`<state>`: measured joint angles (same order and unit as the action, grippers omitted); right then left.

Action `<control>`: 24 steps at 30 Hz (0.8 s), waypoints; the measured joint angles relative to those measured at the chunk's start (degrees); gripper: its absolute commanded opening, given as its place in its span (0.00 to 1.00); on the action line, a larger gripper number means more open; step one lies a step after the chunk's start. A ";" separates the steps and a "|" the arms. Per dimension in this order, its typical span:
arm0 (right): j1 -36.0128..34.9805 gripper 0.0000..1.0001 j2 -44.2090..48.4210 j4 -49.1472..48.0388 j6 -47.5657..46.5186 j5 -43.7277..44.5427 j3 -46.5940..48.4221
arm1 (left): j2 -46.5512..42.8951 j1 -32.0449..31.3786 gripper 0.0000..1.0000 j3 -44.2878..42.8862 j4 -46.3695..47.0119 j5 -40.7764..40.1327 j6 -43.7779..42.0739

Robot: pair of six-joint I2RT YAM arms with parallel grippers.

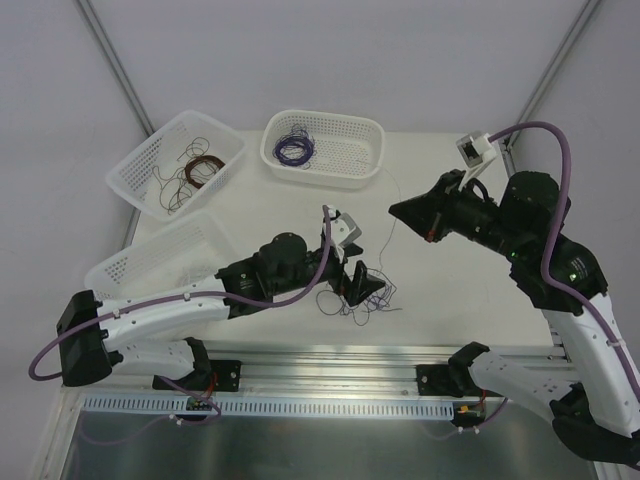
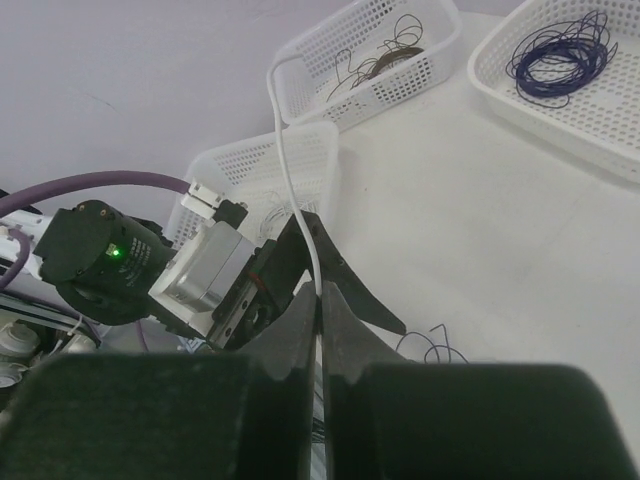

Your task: Untangle the cables

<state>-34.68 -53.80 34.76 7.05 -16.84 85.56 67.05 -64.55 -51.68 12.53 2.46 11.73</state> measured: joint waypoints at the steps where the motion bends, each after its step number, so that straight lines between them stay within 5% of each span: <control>1: 0.00 0.03 0.07 -0.07 0.57 -0.09 -0.46 | 0.63 -0.17 0.93 0.00 1.55 -0.17 -0.66; 5: 0.00 0.03 0.39 -0.57 2.73 -0.39 -2.21 | 4.00 -0.68 0.81 -0.22 5.81 -1.22 -2.23; 8: 0.00 0.04 0.70 -0.94 3.65 -0.37 -3.04 | 6.60 -1.14 0.53 -0.70 7.43 -1.44 -2.58; 10: 0.00 0.04 0.98 -1.01 3.96 -0.24 -3.37 | 7.82 -1.16 0.18 -0.90 8.15 -1.42 -2.67; 12: -0.02 0.04 1.46 -0.94 3.91 0.35 -3.63 | 8.22 -1.36 0.00 -0.94 8.26 -1.60 -2.34; 15: 0.00 0.11 2.32 -0.55 3.54 1.97 -4.42 | 8.20 -1.49 0.00 -1.29 8.24 -1.57 -1.97; 19: 0.00 0.45 4.02 0.22 2.62 4.46 -8.87 | 8.04 -1.49 0.00 -3.48 5.44 -3.43 -0.39; 24: 0.00 0.50 5.79 1.11 0.72 7.13 -18.75 | 6.45 -1.46 0.00 -6.64 0.81 -6.10 3.32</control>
<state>-34.68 -48.01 35.88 7.77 -9.72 66.81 73.49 -66.02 -58.33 13.34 -3.64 15.05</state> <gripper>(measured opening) 0.492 0.009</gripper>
